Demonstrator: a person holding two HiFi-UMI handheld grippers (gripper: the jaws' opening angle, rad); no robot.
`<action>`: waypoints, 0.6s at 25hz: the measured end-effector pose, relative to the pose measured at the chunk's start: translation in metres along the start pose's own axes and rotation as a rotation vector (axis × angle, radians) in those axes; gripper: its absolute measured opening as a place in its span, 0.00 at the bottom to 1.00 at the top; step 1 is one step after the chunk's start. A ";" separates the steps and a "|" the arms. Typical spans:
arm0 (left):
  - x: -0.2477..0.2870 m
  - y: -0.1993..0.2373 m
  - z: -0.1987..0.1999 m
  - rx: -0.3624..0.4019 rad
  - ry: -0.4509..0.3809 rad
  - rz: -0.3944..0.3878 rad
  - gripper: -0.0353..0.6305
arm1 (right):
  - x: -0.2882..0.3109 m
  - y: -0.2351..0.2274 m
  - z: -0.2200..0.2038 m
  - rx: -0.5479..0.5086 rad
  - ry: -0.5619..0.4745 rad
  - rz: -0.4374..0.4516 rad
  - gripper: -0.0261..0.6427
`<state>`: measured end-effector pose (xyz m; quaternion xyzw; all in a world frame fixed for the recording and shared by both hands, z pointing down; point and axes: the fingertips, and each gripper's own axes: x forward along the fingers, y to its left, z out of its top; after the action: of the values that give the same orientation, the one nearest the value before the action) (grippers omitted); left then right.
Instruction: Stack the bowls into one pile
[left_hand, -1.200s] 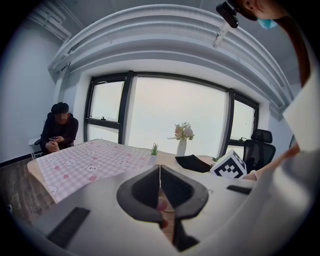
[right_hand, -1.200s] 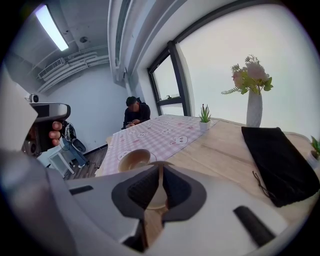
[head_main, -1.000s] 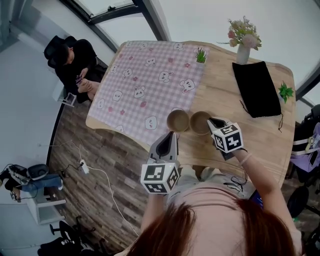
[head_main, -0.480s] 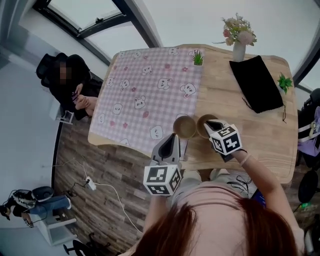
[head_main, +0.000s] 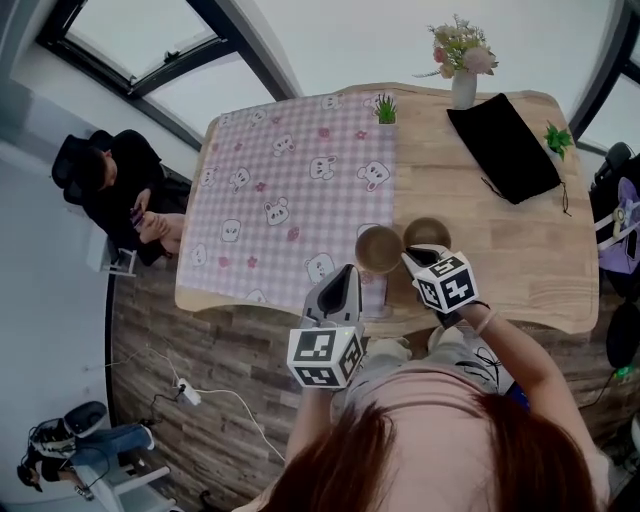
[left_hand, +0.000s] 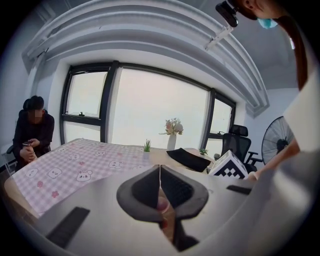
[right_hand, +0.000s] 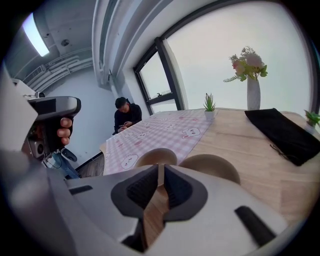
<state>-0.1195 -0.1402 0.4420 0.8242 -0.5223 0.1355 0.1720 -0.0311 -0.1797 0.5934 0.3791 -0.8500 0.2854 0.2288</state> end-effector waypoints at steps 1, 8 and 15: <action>0.000 0.002 -0.001 0.004 0.003 -0.009 0.07 | 0.001 0.002 -0.002 0.013 0.002 -0.008 0.09; -0.004 0.013 -0.005 0.021 0.015 -0.075 0.07 | 0.008 0.010 -0.021 0.132 0.016 -0.053 0.10; -0.009 0.021 -0.014 0.051 0.043 -0.124 0.07 | 0.016 0.010 -0.038 0.309 0.012 -0.072 0.12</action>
<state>-0.1432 -0.1353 0.4545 0.8561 -0.4626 0.1554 0.1701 -0.0423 -0.1573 0.6277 0.4384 -0.7805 0.4065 0.1828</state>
